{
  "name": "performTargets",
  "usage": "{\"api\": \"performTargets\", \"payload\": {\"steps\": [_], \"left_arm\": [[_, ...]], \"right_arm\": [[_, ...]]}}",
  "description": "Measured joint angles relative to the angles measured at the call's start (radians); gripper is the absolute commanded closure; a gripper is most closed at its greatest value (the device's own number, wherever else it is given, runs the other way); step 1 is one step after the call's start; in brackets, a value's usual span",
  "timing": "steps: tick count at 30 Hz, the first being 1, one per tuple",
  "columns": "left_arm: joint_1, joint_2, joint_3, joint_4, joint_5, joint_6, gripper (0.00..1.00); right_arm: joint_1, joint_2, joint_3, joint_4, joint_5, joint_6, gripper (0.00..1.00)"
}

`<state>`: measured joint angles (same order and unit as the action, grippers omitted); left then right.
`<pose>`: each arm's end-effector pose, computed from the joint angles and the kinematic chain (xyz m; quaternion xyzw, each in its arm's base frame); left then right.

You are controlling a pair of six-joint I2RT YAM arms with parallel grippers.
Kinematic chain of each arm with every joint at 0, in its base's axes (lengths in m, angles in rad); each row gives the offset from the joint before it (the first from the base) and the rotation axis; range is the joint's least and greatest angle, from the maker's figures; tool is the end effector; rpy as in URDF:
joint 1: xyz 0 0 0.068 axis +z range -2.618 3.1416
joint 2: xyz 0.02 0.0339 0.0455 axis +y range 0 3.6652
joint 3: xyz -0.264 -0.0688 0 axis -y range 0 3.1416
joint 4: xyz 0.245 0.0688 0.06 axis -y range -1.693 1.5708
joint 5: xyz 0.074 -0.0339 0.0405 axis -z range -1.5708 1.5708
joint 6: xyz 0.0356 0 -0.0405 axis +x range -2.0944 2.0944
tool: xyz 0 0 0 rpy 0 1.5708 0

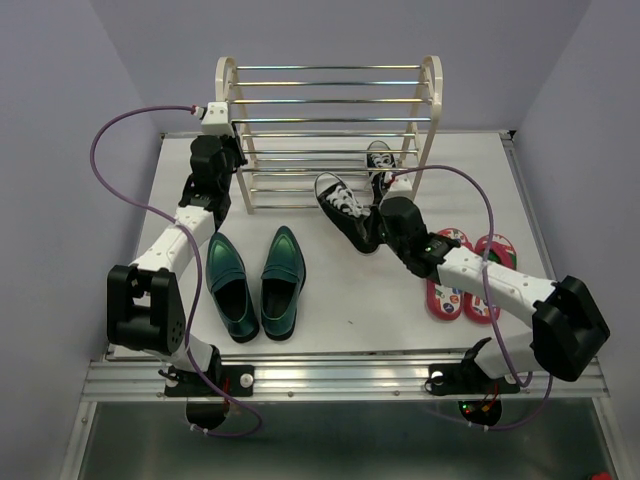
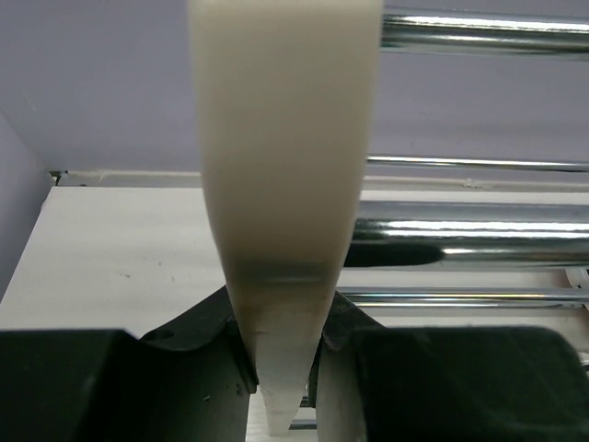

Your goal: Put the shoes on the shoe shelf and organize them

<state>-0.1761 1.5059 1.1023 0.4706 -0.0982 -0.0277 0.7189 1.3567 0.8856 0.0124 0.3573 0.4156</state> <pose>0.3560 -0.0598 0.3432 0.0148 0.6830 -0.0409 0.7291 0.2383 0.1920 0.2662 -0.0335 0.8404 0.1518 0.5192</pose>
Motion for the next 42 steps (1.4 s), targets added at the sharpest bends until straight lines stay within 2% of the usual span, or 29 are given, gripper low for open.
{"api": "performTargets", "payload": {"steps": [19, 42], "left_arm": [[0.002, 0.024, 0.013, 0.021, 0.005, -0.007, 0.86], [0.002, 0.024, 0.013, 0.023, -0.002, -0.023, 0.88]], "right_arm": [[-0.038, 0.163, 0.034, 0.176, 0.058, 0.059, 0.99], [-0.045, 0.384, 0.127, 0.391, 0.160, 0.212, 0.99]]}}
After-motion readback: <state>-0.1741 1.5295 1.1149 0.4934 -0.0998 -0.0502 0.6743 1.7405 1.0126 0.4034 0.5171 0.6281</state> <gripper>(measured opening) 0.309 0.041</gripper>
